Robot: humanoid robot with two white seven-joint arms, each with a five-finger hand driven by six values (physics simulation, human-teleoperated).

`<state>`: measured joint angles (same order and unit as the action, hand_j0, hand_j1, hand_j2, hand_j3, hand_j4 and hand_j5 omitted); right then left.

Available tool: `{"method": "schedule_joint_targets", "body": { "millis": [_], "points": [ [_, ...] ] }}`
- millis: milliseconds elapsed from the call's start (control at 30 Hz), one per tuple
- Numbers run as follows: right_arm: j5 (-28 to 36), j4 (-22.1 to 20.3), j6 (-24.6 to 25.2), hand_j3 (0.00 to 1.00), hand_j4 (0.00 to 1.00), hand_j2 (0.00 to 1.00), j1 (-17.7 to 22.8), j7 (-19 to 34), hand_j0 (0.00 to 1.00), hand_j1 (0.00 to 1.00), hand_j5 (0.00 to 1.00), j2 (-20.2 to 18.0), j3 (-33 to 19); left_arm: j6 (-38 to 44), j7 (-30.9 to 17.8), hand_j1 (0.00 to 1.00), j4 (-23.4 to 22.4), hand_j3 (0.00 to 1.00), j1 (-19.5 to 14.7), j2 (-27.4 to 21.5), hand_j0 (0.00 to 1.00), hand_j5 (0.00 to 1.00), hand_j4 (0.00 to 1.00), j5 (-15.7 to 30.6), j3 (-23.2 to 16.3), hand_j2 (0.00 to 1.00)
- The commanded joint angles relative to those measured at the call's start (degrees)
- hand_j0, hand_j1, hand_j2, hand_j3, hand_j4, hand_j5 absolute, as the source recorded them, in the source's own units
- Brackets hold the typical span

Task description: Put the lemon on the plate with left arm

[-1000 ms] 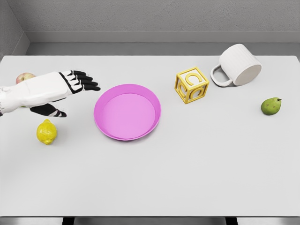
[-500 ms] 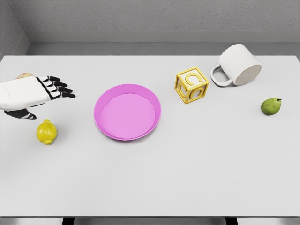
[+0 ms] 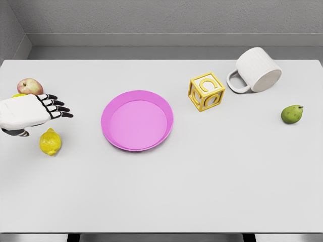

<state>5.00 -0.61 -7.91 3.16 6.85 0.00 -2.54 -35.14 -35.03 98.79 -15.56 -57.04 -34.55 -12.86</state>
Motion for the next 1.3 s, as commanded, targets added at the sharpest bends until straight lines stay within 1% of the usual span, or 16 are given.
{"method": "schedule_joint_targets", "body": {
  "millis": [0, 67, 233, 267, 400, 500, 567, 767, 833, 1267],
  "points": [
    [0.01, 0.0, 0.0, 1.0, 1.0, 1.0, 0.0, 0.01, 1.0, 1.0, 1.0, 0.0, -0.01, 0.14, 0.03, 1.0, 0.0, 1.0, 0.0, 0.7, 1.0, 1.0, 1.0, 0.01, 0.02, 1.0],
    [0.01, 0.0, 0.0, 1.0, 1.0, 1.0, 0.09, 0.01, 1.0, 1.0, 1.0, 0.0, -0.01, 0.14, 0.03, 1.0, -0.09, 1.0, 0.26, 1.23, 1.0, 1.0, 1.0, -0.17, -1.29, 1.0],
    [0.01, 0.0, 0.0, 1.0, 1.0, 1.0, 0.09, 0.01, 1.0, 1.0, 1.0, 0.0, -0.01, 0.14, 0.03, 1.0, -0.09, 1.0, 0.7, 1.23, 1.0, 1.0, 1.0, -1.4, -2.44, 1.0],
    [0.01, 0.0, 0.0, 1.0, 1.0, 1.0, 0.09, 0.01, 1.0, 1.0, 1.0, 0.0, -0.01, 0.14, 0.03, 1.0, -0.09, 1.0, 0.7, 1.23, 1.0, 1.0, 1.0, -2.54, -2.44, 1.0],
    [0.01, 0.0, 0.0, 1.0, 1.0, 1.0, 0.0, 0.01, 1.0, 1.0, 1.0, 0.0, -0.01, 0.14, 0.03, 1.0, -0.61, 1.0, 0.79, 0.7, 1.0, 1.0, 1.0, -3.42, -2.44, 1.0],
    [0.01, 0.0, 0.0, 1.0, 1.0, 1.0, 0.0, 0.01, 1.0, 1.0, 1.0, 0.0, -0.01, 0.14, 0.03, 1.0, -0.7, 1.0, 1.32, 0.96, 1.0, 1.0, 1.0, -5.18, -2.44, 1.0],
    [0.01, 0.0, 0.0, 1.0, 1.0, 1.0, 0.09, 0.01, 1.0, 1.0, 1.0, 0.0, -0.01, 0.14, 0.03, 1.0, -0.7, 1.0, 1.93, 1.05, 1.0, 1.0, 1.0, -5.18, -2.44, 1.0],
    [0.01, 0.0, 0.0, 1.0, 1.0, 1.0, 0.0, 0.01, 1.0, 1.0, 1.0, 0.0, -0.01, 0.14, 0.03, 1.0, -0.7, 1.0, 1.93, 0.52, 1.0, 1.0, 1.0, -5.35, -2.35, 1.0],
    [0.01, 0.0, 0.0, 1.0, 1.0, 1.0, 0.09, 0.01, 1.0, 1.0, 1.0, 0.0, -0.01, 0.14, 0.03, 1.0, -0.7, 1.0, 2.02, 0.79, 1.0, 1.0, 1.0, -7.64, -2.43, 1.0],
    [0.01, 0.0, 0.0, 1.0, 1.0, 1.0, 0.09, 0.01, 1.0, 1.0, 1.0, 0.0, -0.01, 0.14, 0.03, 1.0, -1.85, 1.0, 2.37, 1.31, 1.0, 1.0, 1.0, -8.87, -2.35, 1.0]
  ]
}}
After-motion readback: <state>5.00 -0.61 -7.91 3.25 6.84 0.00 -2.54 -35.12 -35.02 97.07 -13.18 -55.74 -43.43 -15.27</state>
